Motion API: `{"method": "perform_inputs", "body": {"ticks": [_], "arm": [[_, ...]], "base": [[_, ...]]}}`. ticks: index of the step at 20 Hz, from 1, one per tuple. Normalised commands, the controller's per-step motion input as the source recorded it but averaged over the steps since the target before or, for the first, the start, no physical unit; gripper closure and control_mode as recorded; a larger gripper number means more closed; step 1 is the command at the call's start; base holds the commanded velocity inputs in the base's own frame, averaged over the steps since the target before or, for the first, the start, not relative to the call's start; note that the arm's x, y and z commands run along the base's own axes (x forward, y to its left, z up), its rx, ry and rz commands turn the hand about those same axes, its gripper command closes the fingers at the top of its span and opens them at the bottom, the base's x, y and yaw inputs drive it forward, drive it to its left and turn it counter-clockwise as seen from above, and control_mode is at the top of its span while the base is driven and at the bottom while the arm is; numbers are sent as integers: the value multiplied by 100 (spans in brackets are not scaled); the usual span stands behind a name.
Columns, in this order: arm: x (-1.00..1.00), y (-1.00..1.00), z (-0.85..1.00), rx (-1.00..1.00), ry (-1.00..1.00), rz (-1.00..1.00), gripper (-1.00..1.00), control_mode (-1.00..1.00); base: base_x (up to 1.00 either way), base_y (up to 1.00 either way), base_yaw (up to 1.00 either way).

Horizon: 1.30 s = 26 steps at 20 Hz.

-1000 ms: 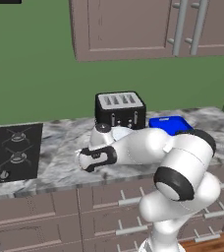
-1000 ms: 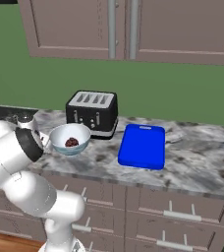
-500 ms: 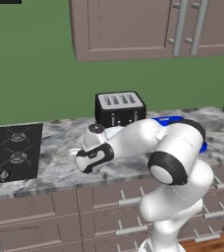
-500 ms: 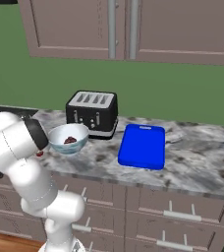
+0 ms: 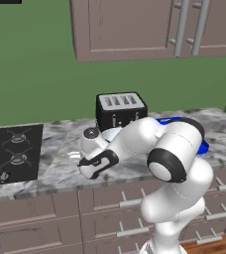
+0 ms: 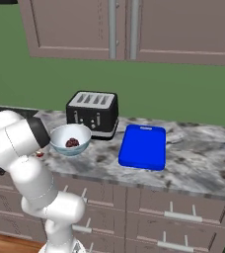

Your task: Place the bowl with cake and the cupcake onto the tray.

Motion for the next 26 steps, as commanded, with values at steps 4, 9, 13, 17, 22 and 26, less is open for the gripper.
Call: {"method": "perform_inputs", "body": {"ticks": [4, 9, 13, 17, 22, 26], "arm": [[6, -6, 0, -2, -4, -15, -100, -100], [13, -11, 0, 0, -2, -17, -100, -100], [20, -3, -6, 0, 0, -19, 100, -100], [25, 0, -12, 0, 0, -14, 100, -100], [6, 0, 4, 0, 0, -10, 100, -100], [0, 0, 42, 0, -2, -5, 100, -100]], "base": [[0, 0, 0], [0, 0, 0], [0, 0, 0], [0, 0, 0], [0, 0, 0], [0, 0, 0]]}}
